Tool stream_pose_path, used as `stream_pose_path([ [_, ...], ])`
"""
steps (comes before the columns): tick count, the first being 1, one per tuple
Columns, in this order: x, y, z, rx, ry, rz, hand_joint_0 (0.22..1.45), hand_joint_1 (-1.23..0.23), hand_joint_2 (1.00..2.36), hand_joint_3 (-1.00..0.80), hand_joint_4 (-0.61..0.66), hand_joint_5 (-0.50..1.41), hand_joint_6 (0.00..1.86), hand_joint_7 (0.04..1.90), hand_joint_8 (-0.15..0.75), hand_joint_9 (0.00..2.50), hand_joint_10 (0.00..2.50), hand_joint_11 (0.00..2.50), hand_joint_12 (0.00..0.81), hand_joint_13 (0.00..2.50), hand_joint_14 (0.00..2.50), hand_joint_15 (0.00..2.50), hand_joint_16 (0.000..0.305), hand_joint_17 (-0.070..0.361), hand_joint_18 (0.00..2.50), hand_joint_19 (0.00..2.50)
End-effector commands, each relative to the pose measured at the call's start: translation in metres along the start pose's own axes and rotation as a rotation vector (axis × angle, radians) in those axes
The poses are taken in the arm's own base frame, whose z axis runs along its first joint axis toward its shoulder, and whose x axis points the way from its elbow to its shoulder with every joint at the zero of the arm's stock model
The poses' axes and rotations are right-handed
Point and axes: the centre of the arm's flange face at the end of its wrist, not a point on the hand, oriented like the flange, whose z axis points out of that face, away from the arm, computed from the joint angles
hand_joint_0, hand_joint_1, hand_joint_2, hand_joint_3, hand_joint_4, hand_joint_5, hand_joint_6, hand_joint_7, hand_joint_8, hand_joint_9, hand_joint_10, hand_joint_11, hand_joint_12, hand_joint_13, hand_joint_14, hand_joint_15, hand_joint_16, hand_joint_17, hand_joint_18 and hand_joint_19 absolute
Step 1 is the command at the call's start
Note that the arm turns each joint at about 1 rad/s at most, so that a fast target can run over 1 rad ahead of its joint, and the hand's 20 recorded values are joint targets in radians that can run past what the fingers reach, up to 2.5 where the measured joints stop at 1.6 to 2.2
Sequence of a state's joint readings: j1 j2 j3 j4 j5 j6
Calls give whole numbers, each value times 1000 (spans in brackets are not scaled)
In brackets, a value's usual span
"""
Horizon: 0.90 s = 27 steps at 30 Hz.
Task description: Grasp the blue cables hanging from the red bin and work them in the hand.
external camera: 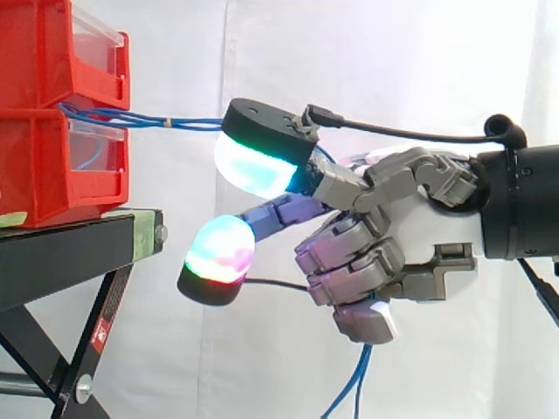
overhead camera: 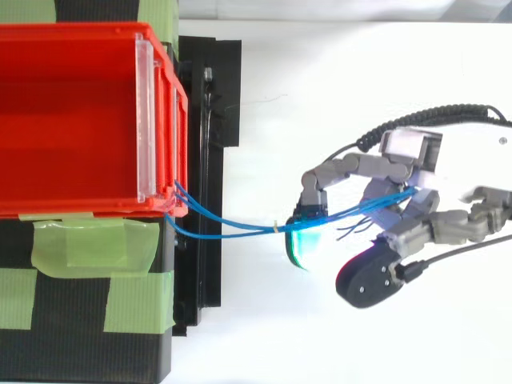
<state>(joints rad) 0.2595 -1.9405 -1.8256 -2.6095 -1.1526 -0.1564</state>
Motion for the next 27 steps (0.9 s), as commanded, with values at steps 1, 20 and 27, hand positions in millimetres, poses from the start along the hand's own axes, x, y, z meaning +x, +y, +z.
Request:
stream_pose_path([
  [1,-5,5,-1,-6,-8,1,784,-561,1000,-1000,101,-38,643,1156,577,1926,2500,2500,723,2079,2500,2087,213,160,2500,736],
  [20,-31,21,-14,32,-34,-29,789,-598,1000,-1000,121,-98,729,1087,577,1926,2500,2500,723,2079,2500,2087,213,160,2500,736],
  [27,-43,19,-15,46,-70,-26,793,-601,1000,-1000,129,-103,702,1100,577,1926,2500,2500,723,2079,2500,2087,213,160,2500,736],
])
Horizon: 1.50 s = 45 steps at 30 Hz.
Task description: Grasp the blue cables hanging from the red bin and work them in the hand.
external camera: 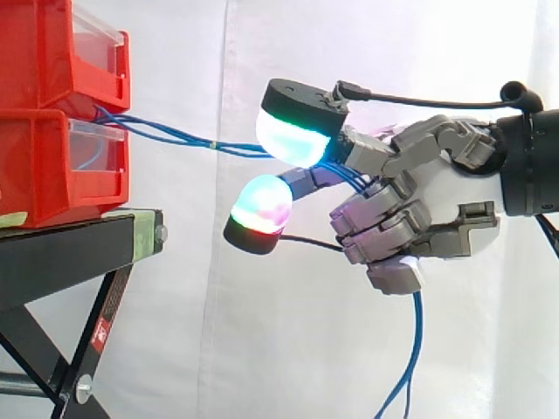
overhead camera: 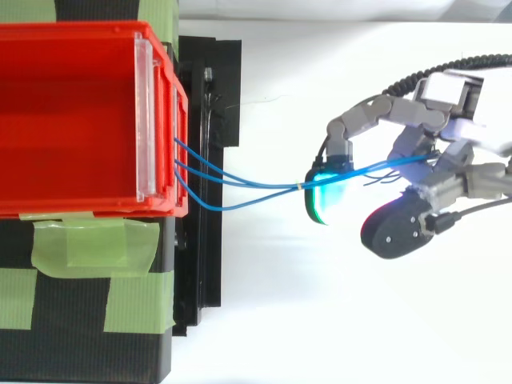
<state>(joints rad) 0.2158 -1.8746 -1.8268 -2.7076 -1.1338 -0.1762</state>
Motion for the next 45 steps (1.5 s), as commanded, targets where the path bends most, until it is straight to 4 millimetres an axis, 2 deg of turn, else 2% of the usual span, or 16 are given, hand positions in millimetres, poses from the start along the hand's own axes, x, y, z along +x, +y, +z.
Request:
stream_pose_path([
  [1,-7,0,1,3,-16,4,793,-601,1000,-1000,123,-102,701,1096,577,1926,2500,2500,723,2079,2500,2087,213,160,2500,736],
  [16,-19,11,-3,-16,-29,-18,805,-599,1000,-1000,138,-110,700,1093,577,1926,2500,2500,723,2079,2500,2087,213,160,2500,736],
  [25,-33,14,-6,-6,-48,-36,808,-587,1000,-1000,278,-119,697,1090,577,1926,2500,2500,723,2079,2500,2087,213,160,2500,736],
  [39,-43,14,-5,-12,-62,-47,817,-585,1000,-1000,268,-120,712,1080,577,1926,2500,2500,723,2079,2500,2087,213,160,2500,736],
  [45,-47,29,-8,-51,-73,-68,818,-582,1000,-1000,263,-115,714,1080,577,1926,2500,2500,723,2079,2500,2087,213,160,2500,736],
])
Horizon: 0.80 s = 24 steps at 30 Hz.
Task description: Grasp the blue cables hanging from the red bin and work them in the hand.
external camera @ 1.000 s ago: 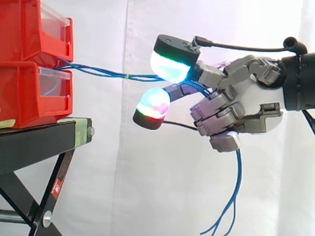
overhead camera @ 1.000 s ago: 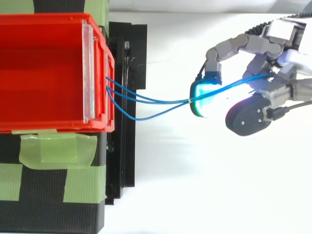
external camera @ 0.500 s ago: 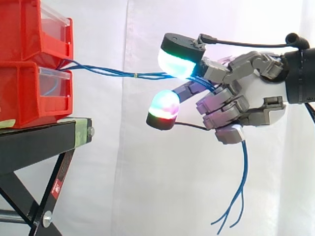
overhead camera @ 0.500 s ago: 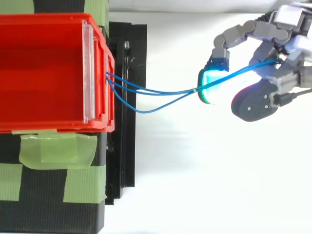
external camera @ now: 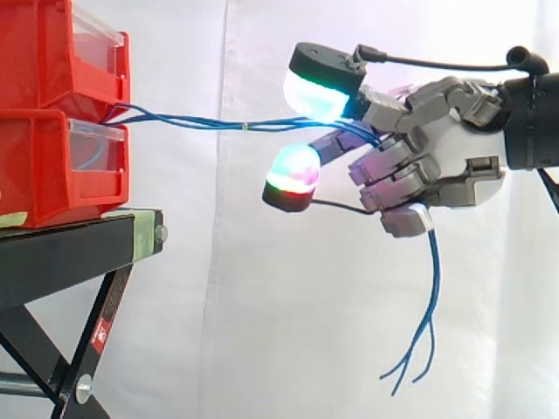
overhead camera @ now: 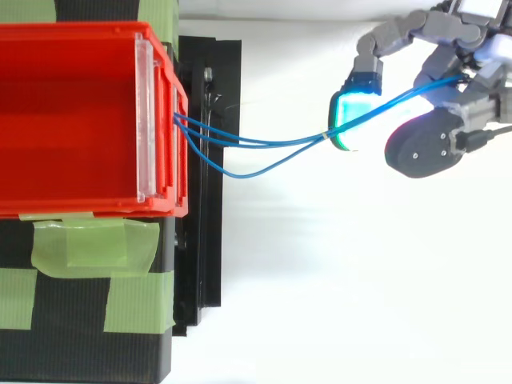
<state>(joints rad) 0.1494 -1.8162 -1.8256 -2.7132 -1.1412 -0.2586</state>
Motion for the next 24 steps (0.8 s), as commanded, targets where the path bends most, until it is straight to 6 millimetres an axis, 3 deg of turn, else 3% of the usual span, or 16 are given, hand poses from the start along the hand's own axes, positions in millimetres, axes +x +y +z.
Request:
stream_pose_path([
  [1,-5,10,-2,-23,-9,-24,818,-582,1000,-1000,263,-115,714,1081,577,1926,2500,2500,723,2079,2500,2087,213,160,2500,736],
  [24,-16,16,4,-76,-63,-48,852,-586,1002,-948,229,-67,735,1095,577,1926,2500,2500,723,2079,2500,2087,213,160,2500,736],
])
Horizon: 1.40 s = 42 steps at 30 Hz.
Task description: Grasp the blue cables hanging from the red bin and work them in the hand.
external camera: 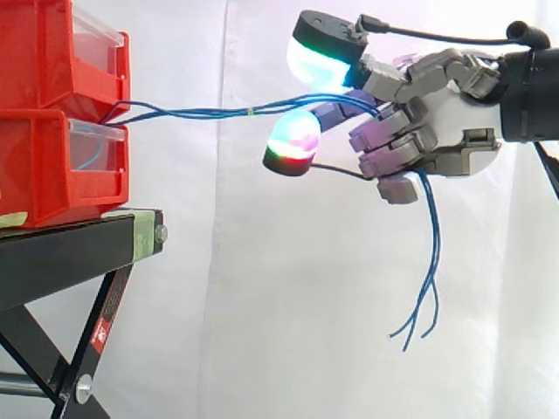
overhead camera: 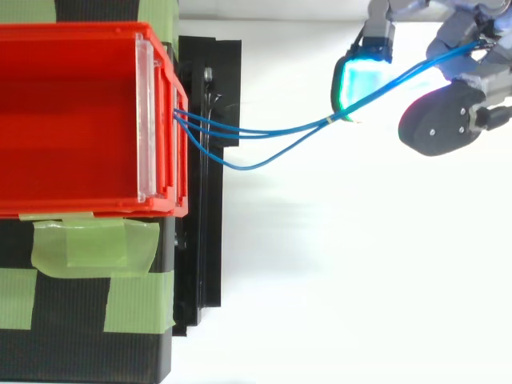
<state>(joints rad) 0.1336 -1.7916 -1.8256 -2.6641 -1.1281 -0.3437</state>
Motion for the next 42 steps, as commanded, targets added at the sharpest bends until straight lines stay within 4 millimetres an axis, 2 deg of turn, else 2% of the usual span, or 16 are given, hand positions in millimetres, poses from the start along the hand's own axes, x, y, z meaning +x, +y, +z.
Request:
stream_pose_path([
  [1,-3,2,3,-25,-18,7,863,-588,1003,-930,226,-66,736,1097,577,1926,2500,2500,723,2079,2500,2087,213,160,2500,736],
  [9,-5,10,11,-92,-52,-19,935,-608,1020,-565,190,-55,812,1077,577,1926,2500,2500,723,2079,2500,2087,213,160,2500,736],
  [12,-5,10,11,-96,-51,-34,943,-609,1021,-537,186,-55,813,1079,577,1926,2500,2500,723,2079,2500,2087,213,160,2500,736],
  [16,-4,10,11,-93,-50,-35,950,-606,1020,-568,191,-55,815,1076,577,1926,2500,2500,723,2079,2500,2087,213,160,2500,736],
  [18,-3,10,10,-88,-45,-36,911,-587,1013,-718,205,-57,810,1087,577,1926,2500,2500,723,2079,2500,2087,213,160,2500,736],
  [24,3,2,0,-16,29,-69,871,-576,1005,-902,213,-63,793,1092,577,1926,2500,2500,723,2079,2500,2087,213,160,2500,736],
  [28,4,1,0,-12,40,-63,864,-580,1005,-897,215,-64,790,1084,577,1926,2500,2500,723,2079,2500,2087,213,160,2500,736],
  [32,4,1,0,-12,40,-63,921,-594,1015,-696,209,-62,794,1082,577,1926,2500,2500,723,2079,2500,2087,213,160,2500,736],
  [35,4,1,0,-16,42,-61,936,-594,1017,-633,202,-58,807,1071,577,1926,2500,2500,723,2079,2500,2087,213,160,2500,736],
  [40,4,1,0,-16,38,-61,926,-586,1015,-676,210,-51,804,1083,577,1926,2500,2500,723,2079,2500,2087,213,160,2500,736],
  [42,3,2,1,-21,34,-63,867,-572,1010,-800,229,-43,768,1106,577,1926,2500,2500,723,2079,2500,2087,213,160,2500,736],
])
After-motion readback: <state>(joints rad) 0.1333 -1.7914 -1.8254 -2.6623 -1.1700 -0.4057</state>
